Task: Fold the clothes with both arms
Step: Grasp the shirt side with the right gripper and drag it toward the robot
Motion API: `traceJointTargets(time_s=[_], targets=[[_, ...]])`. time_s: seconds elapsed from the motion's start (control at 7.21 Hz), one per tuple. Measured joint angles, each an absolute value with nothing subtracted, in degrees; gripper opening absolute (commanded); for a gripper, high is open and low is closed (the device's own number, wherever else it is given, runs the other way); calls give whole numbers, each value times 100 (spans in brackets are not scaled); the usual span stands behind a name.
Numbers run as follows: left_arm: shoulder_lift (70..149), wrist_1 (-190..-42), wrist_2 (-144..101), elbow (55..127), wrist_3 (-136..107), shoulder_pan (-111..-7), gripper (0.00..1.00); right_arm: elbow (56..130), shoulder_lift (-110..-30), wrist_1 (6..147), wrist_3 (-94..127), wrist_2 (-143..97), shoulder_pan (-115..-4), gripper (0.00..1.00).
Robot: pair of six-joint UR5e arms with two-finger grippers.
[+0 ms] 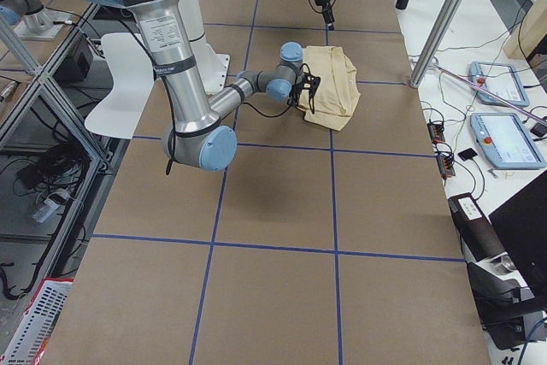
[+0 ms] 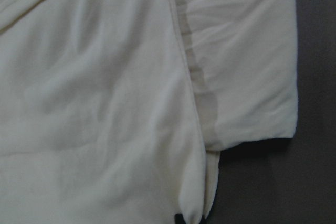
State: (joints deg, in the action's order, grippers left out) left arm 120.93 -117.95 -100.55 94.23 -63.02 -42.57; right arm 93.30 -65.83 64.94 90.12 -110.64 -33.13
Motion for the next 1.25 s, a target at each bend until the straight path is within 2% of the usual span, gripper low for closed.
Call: traceJointTargets(time_s=[0.56, 0.97, 1.25], targets=[[12094, -11795, -10047, 9446, -6302, -4262, 100, 9883, -6741, 6539, 9058, -11301, -3206, 0], [12092, -11795, -10046, 9451, -6302, -4266, 100, 10440, -6692, 6983, 9465, -11376, -2463, 0], [12086, -11795, -10046, 9451, -6302, -4270, 100, 10522, -6458, 7042, 10055, -11370, -1862, 0]])
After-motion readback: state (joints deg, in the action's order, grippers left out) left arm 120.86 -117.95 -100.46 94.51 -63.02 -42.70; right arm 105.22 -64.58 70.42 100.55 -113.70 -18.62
